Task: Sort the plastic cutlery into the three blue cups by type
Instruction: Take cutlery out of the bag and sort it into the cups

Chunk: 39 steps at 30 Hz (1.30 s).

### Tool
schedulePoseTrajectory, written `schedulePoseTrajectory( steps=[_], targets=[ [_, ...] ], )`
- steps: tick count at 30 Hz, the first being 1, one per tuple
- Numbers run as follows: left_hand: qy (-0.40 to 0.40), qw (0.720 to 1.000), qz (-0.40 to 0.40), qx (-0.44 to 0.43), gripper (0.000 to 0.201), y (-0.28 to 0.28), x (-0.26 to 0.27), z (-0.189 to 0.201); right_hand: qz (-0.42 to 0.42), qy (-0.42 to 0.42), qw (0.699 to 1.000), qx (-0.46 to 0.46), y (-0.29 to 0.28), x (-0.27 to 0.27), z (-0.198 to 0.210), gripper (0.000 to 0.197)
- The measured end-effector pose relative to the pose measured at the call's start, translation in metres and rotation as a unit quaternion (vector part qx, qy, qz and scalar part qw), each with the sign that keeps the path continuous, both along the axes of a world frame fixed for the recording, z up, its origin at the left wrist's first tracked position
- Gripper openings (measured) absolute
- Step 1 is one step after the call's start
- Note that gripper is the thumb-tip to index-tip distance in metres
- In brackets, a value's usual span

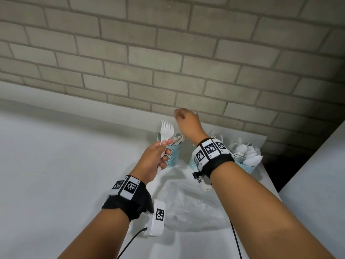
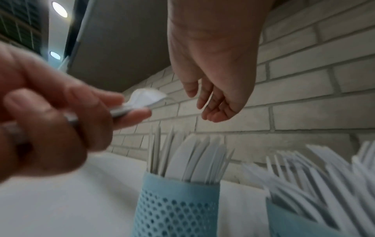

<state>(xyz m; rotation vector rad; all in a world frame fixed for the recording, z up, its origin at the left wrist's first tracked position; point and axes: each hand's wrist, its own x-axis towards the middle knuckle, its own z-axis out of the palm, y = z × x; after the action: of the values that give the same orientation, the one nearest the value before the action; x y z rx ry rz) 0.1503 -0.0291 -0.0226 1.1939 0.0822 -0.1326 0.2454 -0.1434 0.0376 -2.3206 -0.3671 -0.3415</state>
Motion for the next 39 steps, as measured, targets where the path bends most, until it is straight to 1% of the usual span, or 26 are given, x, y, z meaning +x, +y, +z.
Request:
schedulePoseTrajectory(
  steps=[2, 3, 6, 8, 10, 12, 16, 19, 22, 24, 27, 29, 31, 34, 36, 39],
  targets=[
    [-0.006, 1.0, -0.002, 0.006, 0.024, -0.003, -0.001, 0.002, 0.007, 0.006, 0.996, 0.084, -0.006, -0.012, 0.01, 0.024],
    [-0.009, 1.0, -0.004, 0.009, 0.023, -0.005, -0.002, 0.003, 0.024, 0.033, 0.995, 0.096, -0.009, -0.019, 0.014, 0.025],
    [-0.017, 1.0, -0.014, 0.014, 0.022, -0.012, -0.005, 0.006, 0.07, 0.137, 0.987, 0.052, -0.02, -0.036, 0.015, 0.043],
    [-0.017, 0.999, -0.025, 0.019, 0.024, -0.017, -0.007, 0.006, 0.08, 0.172, 0.98, 0.057, -0.027, -0.044, 0.008, 0.051],
    [-0.013, 0.999, -0.036, 0.029, 0.025, -0.021, -0.009, 0.004, 0.083, 0.185, 0.975, 0.092, -0.035, -0.053, 0.0, 0.047],
    [-0.01, 0.998, -0.05, 0.046, 0.024, -0.024, -0.013, 0.001, 0.086, 0.198, 0.968, 0.128, -0.043, -0.063, -0.007, 0.038],
    [-0.011, 0.99, -0.081, 0.117, 0.04, -0.031, -0.019, -0.005, 0.071, 0.236, 0.955, 0.163, -0.057, -0.079, -0.021, 0.023],
    [-0.004, 0.982, -0.096, 0.161, 0.043, -0.038, -0.021, -0.008, 0.046, 0.261, 0.941, 0.208, -0.065, -0.084, -0.03, 0.02],
    [-0.014, 0.975, -0.103, 0.199, 0.041, -0.045, -0.022, -0.009, 0.031, 0.27, 0.93, 0.247, -0.073, -0.087, -0.031, 0.022],
    [-0.029, 0.97, -0.107, 0.214, 0.037, -0.05, -0.024, -0.009, 0.03, 0.265, 0.932, 0.246, -0.078, -0.087, -0.03, 0.026],
    [-0.046, 0.968, -0.097, 0.225, 0.025, -0.056, -0.025, -0.006, 0.02, 0.239, 0.937, 0.253, -0.084, -0.084, -0.032, 0.03],
    [-0.053, 0.966, -0.086, 0.236, 0.022, -0.058, -0.025, -0.004, -0.01, 0.224, 0.941, 0.253, -0.088, -0.081, -0.033, 0.027],
    [-0.061, 0.965, -0.084, 0.241, 0.023, -0.057, -0.024, -0.004, -0.052, 0.199, 0.947, 0.247, -0.094, -0.078, -0.032, 0.022],
    [-0.071, 0.97, -0.072, 0.223, 0.021, -0.052, -0.022, -0.004, -0.108, 0.145, 0.943, 0.278, -0.105, -0.074, -0.023, 0.012],
    [-0.077, 0.973, -0.051, 0.209, 0.018, -0.048, -0.02, -0.003, -0.125, 0.116, 0.939, 0.298, -0.112, -0.072, -0.013, 0.01],
    [-0.078, 0.974, -0.017, 0.211, 0.015, -0.042, -0.016, 0.0, -0.145, 0.056, 0.941, 0.299, -0.119, -0.066, 0.008, 0.005]
  ],
)
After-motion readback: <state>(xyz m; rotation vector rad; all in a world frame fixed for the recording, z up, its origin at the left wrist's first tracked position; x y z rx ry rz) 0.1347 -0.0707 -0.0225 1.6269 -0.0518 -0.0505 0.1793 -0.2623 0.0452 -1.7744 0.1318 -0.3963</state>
